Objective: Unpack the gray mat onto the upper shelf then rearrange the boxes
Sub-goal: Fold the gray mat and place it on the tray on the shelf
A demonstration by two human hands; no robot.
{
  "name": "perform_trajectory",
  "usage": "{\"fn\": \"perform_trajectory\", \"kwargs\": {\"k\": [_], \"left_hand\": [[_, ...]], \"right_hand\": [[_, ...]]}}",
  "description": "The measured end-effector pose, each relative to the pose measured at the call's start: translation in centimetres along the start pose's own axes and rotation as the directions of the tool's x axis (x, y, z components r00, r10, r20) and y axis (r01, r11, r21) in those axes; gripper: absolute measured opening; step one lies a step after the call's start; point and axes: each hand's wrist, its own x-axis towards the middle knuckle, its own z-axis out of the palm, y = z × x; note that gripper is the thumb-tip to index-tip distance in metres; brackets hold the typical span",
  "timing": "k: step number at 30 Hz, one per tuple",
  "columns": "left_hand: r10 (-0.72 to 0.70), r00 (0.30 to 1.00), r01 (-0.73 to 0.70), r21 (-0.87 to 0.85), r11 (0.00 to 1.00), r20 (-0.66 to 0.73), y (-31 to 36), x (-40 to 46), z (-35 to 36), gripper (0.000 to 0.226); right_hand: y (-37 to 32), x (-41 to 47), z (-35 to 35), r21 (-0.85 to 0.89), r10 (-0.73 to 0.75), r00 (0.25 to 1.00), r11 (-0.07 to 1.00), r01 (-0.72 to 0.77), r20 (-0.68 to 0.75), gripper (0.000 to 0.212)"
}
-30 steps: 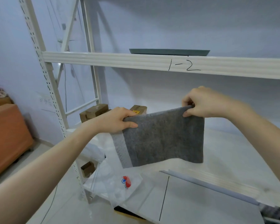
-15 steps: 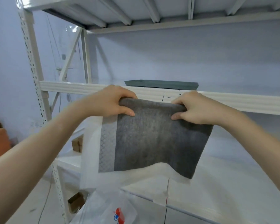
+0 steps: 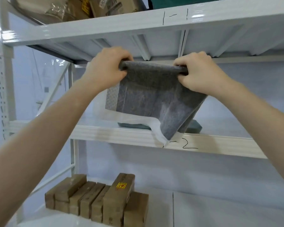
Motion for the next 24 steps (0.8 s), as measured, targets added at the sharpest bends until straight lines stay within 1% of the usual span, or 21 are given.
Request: {"fn": "perform_trajectory", "kwargs": {"k": [2, 4, 6, 8, 9, 11, 12, 13, 14, 15, 16, 17, 18, 19, 20, 21, 22, 23, 24], "left_hand": [[0.005, 1.000, -0.006, -0.027, 1.000, -0.031, -1.1, 1.7, 1.6, 0.019], [-0.032, 0.999, 0.030, -0.057, 0.998, -0.029, -1.8, 2.9, 3.6, 0.018], [-0.060, 0.998, 0.057, -0.097, 0.994, -0.018, -2.7, 4.0, 5.7, 0.020], [-0.051, 0.997, 0.043, -0.140, 0.989, -0.050, -3.3, 4.8, 7.5, 0.021], [-0.027, 0.994, 0.013, -0.139, 0.990, -0.104, -3.4, 5.0, 8.1, 0.022], [0.028, 0.960, -0.055, -0.088, 0.995, -0.277, -3.7, 5.2, 9.2, 0.025], [0.033, 0.933, -0.066, -0.080, 0.995, -0.359, -3.8, 4.9, 9.8, 0.026], [0.016, 0.912, -0.063, -0.101, 0.993, -0.411, -3.9, 4.3, 10.3, 0.027], [-0.003, 0.910, -0.055, -0.129, 0.990, -0.415, -4.0, 3.6, 11.0, 0.027], [-0.016, 0.927, -0.045, -0.152, 0.987, -0.376, -4.1, 2.5, 11.8, 0.027], [-0.003, 0.958, -0.047, -0.167, 0.985, -0.287, -4.4, 1.4, 12.7, 0.026], [0.032, 0.988, -0.058, -0.174, 0.983, -0.148, -4.7, 0.0, 13.7, 0.025], [0.081, 0.997, -0.076, -0.178, 0.981, 0.016, -5.0, -1.3, 14.7, 0.021], [0.120, 0.976, -0.085, -0.191, 0.978, 0.183, -5.2, -2.6, 15.7, 0.017], [0.124, 0.932, -0.050, -0.219, 0.974, 0.341, -5.4, -3.7, 16.3, 0.017], [0.103, 0.867, 0.033, -0.263, 0.964, 0.488, -5.4, -4.5, 16.6, 0.022], [0.085, 0.799, 0.139, -0.320, 0.937, 0.595, -5.3, -5.1, 16.7, 0.029], [0.068, 0.753, 0.229, -0.358, 0.905, 0.655, -5.1, -5.5, 16.6, 0.036], [0.064, 0.737, 0.274, -0.384, 0.882, 0.673, -5.0, -5.8, 16.5, 0.042]], "right_hand": [[0.6, 1.5, 0.9, -0.027, 0.037, 0.999, 0.999, -0.038, -0.018, 0.012], [1.3, 2.6, 1.9, -0.059, 0.070, 0.997, 0.996, -0.071, -0.014, 0.011], [2.4, 3.7, 3.1, -0.124, 0.081, 0.997, 0.989, -0.082, -0.015, 0.012], [3.6, 4.6, 4.4, -0.241, 0.072, 0.995, 0.966, -0.088, -0.073, 0.013], [4.1, 4.8, 4.9, -0.301, 0.031, 0.988, 0.951, -0.076, -0.152, 0.017], [5.2, 5.2, 5.8, -0.432, -0.131, 0.939, 0.901, -0.021, -0.317, 0.027], [5.3, 5.2, 6.2, -0.452, -0.206, 0.898, 0.892, 0.008, -0.389, 0.028], [5.3, 4.8, 6.7, -0.439, -0.250, 0.866, 0.897, 0.040, -0.433, 0.028], [5.1, 4.2, 7.4, -0.403, -0.262, 0.860, 0.912, 0.073, -0.438, 0.030], [4.8, 3.1, 8.3, -0.342, -0.233, 0.887, 0.935, 0.091, -0.399, 0.032], [4.5, 1.8, 9.1, -0.274, -0.166, 0.936, 0.958, 0.080, -0.309, 0.034], [4.1, 0.2, 9.9, -0.208, -0.068, 0.987, 0.977, 0.037, -0.146, 0.034], [3.9, -1.5, 10.7, -0.173, 0.031, 0.998, 0.985, -0.021, 0.058, 0.032], [4.0, -2.9, 11.5, -0.137, 0.113, 0.963, 0.987, -0.081, 0.244, 0.030], [4.2, -4.2, 12.1, -0.086, 0.163, 0.909, 0.986, -0.140, 0.383, 0.027], [4.4, -5.1, 12.5, -0.029, 0.195, 0.851, 0.978, -0.207, 0.488, 0.022], [4.6, -5.8, 12.5, 0.031, 0.209, 0.797, 0.961, -0.274, 0.566, 0.019], [4.6, -6.2, 12.6, 0.082, 0.217, 0.762, 0.940, -0.333, 0.611, 0.020], [4.6, -6.3, 12.4, 0.135, 0.221, 0.744, 0.913, -0.386, 0.631, 0.024]]}}
